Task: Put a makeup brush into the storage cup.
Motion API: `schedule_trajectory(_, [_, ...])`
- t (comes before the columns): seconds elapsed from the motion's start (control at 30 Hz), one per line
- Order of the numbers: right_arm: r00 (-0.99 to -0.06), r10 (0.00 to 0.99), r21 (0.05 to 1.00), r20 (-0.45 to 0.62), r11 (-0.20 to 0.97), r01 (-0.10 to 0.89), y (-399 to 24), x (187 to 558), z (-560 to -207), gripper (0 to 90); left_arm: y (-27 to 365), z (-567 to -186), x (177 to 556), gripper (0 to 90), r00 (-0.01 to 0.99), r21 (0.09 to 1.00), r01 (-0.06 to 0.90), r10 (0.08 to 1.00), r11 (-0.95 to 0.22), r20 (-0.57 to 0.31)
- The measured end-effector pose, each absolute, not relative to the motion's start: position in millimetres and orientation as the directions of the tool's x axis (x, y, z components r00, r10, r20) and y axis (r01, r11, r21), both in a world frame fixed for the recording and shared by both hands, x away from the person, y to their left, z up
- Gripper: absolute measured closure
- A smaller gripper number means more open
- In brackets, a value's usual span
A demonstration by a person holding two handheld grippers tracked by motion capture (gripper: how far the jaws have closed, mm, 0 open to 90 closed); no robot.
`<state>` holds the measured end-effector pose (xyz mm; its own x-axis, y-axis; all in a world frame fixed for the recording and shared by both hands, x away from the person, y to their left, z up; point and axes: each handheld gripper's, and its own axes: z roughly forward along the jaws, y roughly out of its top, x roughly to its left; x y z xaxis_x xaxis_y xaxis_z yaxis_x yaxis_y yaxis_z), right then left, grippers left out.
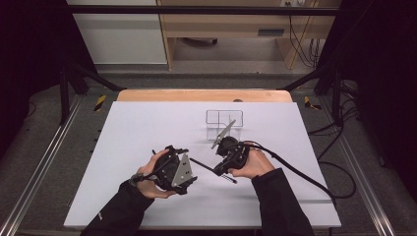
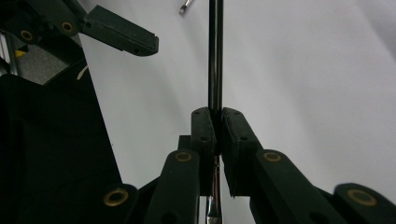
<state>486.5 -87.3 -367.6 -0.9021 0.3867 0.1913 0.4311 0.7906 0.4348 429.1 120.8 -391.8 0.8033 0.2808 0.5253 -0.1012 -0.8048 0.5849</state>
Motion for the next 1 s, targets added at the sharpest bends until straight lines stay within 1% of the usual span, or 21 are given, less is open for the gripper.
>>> schedule_trajectory(0.2, [-0.901,0.385,0.434,0.201,0.789,0.435,-86,487,-369,84.3,113,-392,426,17.9,0.796,0.558,-0.134,0.246,-0.819,0.553])
schedule_trajectory(0.4, [-0.9,0.381,0.428,0.211,0.792,0.436,-85,486,-370,84.4,107,-395,423,21.9,0.776,0.5,-0.177,0.192,-0.848,0.601])
schedule_trajectory(0.57, [-0.898,0.384,0.421,0.213,0.793,0.439,-85,485,-369,84.4,104,-396,422,26.1,0.763,0.481,-0.2,0.172,-0.853,0.623])
schedule_trajectory(0.6, [-0.899,0.38,0.42,0.217,0.795,0.438,-84,484,-369,84.4,103,-397,422,28.0,0.758,0.473,-0.211,0.163,-0.856,0.631])
schedule_trajectory(0.7, [-0.899,0.379,0.418,0.22,0.796,0.438,-84,484,-370,84.4,101,-399,422,29.8,0.752,0.452,-0.229,0.138,-0.862,0.645])
schedule_trajectory(0.73, [-0.899,0.379,0.415,0.22,0.798,0.437,-84,484,-370,84.3,99,-401,421,31.9,0.747,0.435,-0.244,0.118,-0.867,0.654])
schedule_trajectory(0.9, [-0.898,0.38,0.41,0.222,0.799,0.439,-82,485,-373,84.3,96,-404,419,37.5,0.731,0.403,-0.268,0.088,-0.875,0.677])
schedule_trajectory(0.93, [-0.898,0.38,0.41,0.222,0.799,0.439,-82,485,-373,84.3,96,-405,418,37.5,0.729,0.4,-0.273,0.084,-0.875,0.68])
schedule_trajectory(0.97, [-0.901,0.372,0.409,0.223,0.803,0.433,-81,485,-374,84.4,96,-405,418,40.0,0.728,0.394,-0.277,0.077,-0.876,0.682])
schedule_trajectory(1.0, [-0.901,0.372,0.409,0.223,0.803,0.433,-81,485,-374,84.4,95,-405,418,40.0,0.726,0.39,-0.28,0.073,-0.877,0.684])
